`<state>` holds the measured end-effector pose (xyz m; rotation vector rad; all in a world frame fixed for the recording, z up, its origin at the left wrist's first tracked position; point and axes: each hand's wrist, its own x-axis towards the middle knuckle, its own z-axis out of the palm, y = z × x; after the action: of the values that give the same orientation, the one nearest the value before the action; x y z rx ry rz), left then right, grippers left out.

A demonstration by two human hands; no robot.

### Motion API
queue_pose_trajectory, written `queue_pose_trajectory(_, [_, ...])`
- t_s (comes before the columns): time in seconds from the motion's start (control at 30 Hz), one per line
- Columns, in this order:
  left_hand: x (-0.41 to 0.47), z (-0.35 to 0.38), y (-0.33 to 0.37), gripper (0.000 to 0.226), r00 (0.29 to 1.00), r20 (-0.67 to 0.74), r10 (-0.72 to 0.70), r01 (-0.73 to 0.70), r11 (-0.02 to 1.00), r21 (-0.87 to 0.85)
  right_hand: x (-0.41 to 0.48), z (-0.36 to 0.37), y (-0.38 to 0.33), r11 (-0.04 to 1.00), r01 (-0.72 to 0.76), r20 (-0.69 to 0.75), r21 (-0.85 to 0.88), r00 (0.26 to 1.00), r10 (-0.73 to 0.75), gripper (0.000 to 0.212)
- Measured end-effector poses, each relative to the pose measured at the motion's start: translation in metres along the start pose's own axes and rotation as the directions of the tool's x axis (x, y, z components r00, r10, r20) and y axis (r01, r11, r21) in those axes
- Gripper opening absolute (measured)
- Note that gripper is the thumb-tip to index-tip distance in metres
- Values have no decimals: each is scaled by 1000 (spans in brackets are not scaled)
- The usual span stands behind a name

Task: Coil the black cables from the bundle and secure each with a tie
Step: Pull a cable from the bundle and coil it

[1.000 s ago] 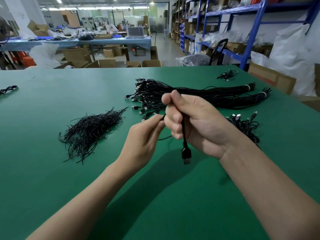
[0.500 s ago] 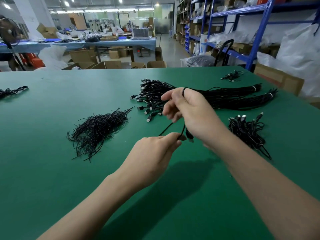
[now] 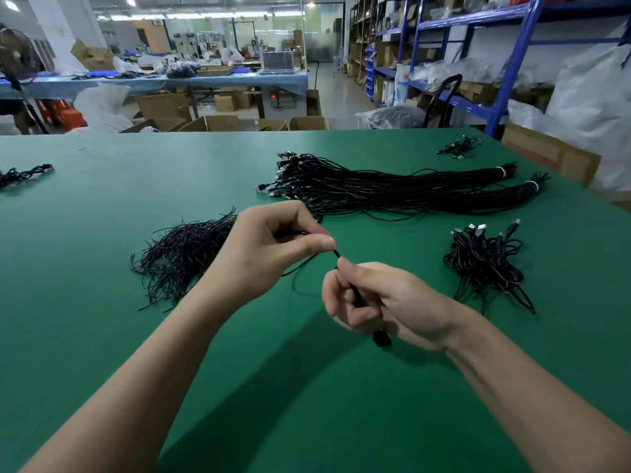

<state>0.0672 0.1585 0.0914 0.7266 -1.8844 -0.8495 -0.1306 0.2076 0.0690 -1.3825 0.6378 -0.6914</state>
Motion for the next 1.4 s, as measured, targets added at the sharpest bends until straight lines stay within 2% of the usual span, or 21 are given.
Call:
queue_pose_trajectory(0.07, [1, 14, -14, 16, 998, -58, -32, 25, 992, -120, -2, 4, -3, 986, 100, 8, 136, 995, -102, 36])
queue_pose_trajectory(0.13, [-4, 35, -26, 18, 993, -80, -85, 66, 974, -215, 0, 6, -9, 956, 225, -109, 189, 972, -208, 30])
queue_pose_trajectory(0.23, [-19, 63, -37, 33, 987, -24, -159, 150, 964, -219, 6, 4, -18, 915, 377, -324, 145, 892, -316, 28])
queue_pose_trajectory(0.3, [-26, 72, -37, 35, 989, 35, -144, 147, 983, -107, 10, -3, -22, 911, 413, -421, 9, 828, -371, 29])
queue_pose_trajectory(0.4, [-25, 70, -27, 23, 996, 56, -74, 62, 980, 188, 15, -17, -23, 885, 311, -491, -348, 744, -454, 31])
queue_pose_trajectory(0.47, [-20, 64, -16, 22, 996, 94, 8, -47, 906, 421, 19, -25, -22, 805, 141, -504, -576, 714, -486, 31])
queue_pose_trajectory(0.5, [-18, 59, -9, 20, 991, 128, 44, -103, 862, 496, 19, -27, -21, 744, 40, -501, -667, 715, -488, 31])
queue_pose_trajectory(0.57, [-14, 48, 2, 15, 975, 189, 118, -203, 823, 531, 16, -32, -17, 661, -108, -493, -743, 756, -430, 34])
queue_pose_trajectory(0.63, [-7, 34, 11, 13, 961, 203, 189, -270, 802, 533, 11, -32, -14, 717, -126, -470, -686, 828, -305, 45])
queue_pose_trajectory(0.7, [1, 21, 13, 11, 966, 146, 212, -257, 819, 513, 6, -27, -11, 858, -78, -375, -507, 917, -138, 65])
queue_pose_trajectory(0.77, [7, 14, 8, 9, 988, 76, 134, -152, 920, 360, 1, -21, -8, 960, -70, -228, -272, 974, 6, 78])
queue_pose_trajectory(0.8, [10, 12, 4, 10, 995, 55, 80, -91, 969, 229, -2, -18, -8, 983, -59, -148, -173, 988, 33, 78])
queue_pose_trajectory(0.87, [11, 16, -4, 12, 1000, 15, 16, -16, 1000, -13, -5, -12, -8, 1000, 0, -8, 16, 1000, 0, 61])
queue_pose_trajectory(0.93, [9, 28, -12, 11, 999, -39, -11, 5, 989, -145, -5, -6, -11, 977, 93, 49, 190, 993, -104, 45])
queue_pose_trajectory(1.0, [3, 43, -21, 21, 997, -52, -62, 51, 980, -190, -1, -3, -18, 926, 222, -16, 304, 974, -228, 38])
queue_pose_trajectory(1.07, [-7, 56, -26, 26, 995, -11, -95, 93, 987, -131, 4, -3, -26, 879, 341, -157, 334, 939, -304, 35])
queue_pose_trajectory(1.13, [-15, 64, -26, 27, 994, 29, -103, 103, 995, 10, 9, -6, -30, 897, 396, -323, 197, 890, -321, 34])
queue_pose_trajectory(1.23, [-19, 67, -18, 31, 997, 57, -60, 46, 972, 230, 14, -8, -29, 942, 297, -491, -157, 804, -336, 36])
queue_pose_trajectory(1.3, [-18, 65, -9, 31, 993, 98, -64, 20, 917, 397, 16, -9, -26, 912, 199, -543, -360, 750, -378, 35])
queue_pose_trajectory(1.4, [-18, 55, 5, 22, 986, 135, -101, -4, 785, 620, 15, -15, -21, 793, 55, -568, -606, 669, -480, 32])
